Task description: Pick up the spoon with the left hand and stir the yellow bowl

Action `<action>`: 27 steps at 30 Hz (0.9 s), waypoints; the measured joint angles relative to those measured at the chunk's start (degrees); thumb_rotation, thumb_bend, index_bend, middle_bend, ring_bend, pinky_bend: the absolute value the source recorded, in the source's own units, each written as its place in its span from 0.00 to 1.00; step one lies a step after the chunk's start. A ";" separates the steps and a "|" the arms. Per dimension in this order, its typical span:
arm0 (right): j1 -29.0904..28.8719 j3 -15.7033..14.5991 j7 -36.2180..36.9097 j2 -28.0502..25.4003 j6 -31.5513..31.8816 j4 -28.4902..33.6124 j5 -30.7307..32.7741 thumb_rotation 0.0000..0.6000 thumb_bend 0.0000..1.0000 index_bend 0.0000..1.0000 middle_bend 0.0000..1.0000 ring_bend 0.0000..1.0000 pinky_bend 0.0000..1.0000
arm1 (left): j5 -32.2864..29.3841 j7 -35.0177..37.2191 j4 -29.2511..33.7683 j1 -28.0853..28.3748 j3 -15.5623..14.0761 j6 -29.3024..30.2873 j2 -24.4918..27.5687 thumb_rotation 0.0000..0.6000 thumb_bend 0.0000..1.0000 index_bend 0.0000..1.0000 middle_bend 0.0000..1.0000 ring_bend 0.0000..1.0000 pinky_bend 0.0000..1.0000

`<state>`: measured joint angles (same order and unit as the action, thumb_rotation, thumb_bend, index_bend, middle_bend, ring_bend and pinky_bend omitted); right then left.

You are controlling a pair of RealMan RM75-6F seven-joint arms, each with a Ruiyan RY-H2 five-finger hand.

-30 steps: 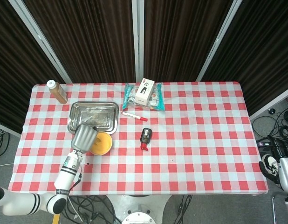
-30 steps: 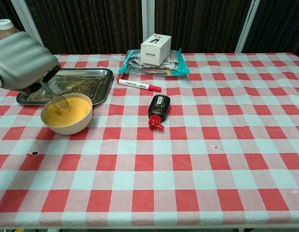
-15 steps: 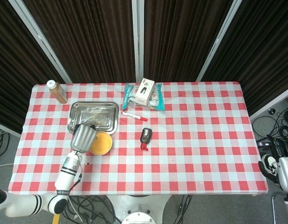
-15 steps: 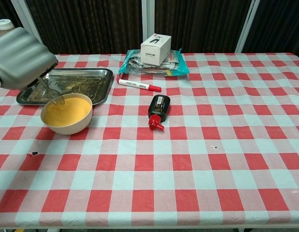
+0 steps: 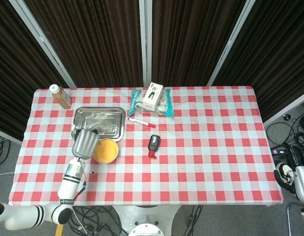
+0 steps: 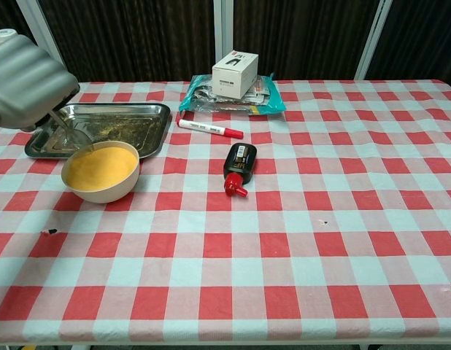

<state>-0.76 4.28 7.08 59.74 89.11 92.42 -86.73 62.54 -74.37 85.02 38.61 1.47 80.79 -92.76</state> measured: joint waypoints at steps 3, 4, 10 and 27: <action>0.06 -0.01 0.24 0.03 0.17 -0.17 -0.13 1.00 0.29 0.07 0.38 0.12 0.22 | 0.74 -0.05 -0.09 -0.17 0.20 -0.06 0.00 1.00 0.42 0.69 0.92 0.93 1.00; 0.11 -0.03 0.30 0.02 0.22 -0.24 -0.13 1.00 0.29 0.07 0.38 0.12 0.22 | 0.65 -0.20 -0.37 -0.25 0.21 -0.18 -0.17 1.00 0.42 0.69 0.92 0.93 1.00; 0.14 -0.04 0.63 0.01 0.14 -0.53 -0.07 1.00 0.29 0.07 0.38 0.12 0.22 | -0.42 -1.29 -3.35 -0.46 0.20 -1.99 -1.34 1.00 0.42 0.69 0.92 0.93 1.00; 0.29 -0.02 0.74 -0.08 0.16 -0.63 0.17 1.00 0.29 0.07 0.38 0.12 0.22 | -4.98 11.43 2.19 -0.79 7.51 -6.12 2.71 1.00 0.42 0.69 0.92 0.93 1.00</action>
<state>-0.47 4.26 7.82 59.66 89.27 91.80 -86.56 57.56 -62.94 87.20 37.81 8.98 74.67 -90.05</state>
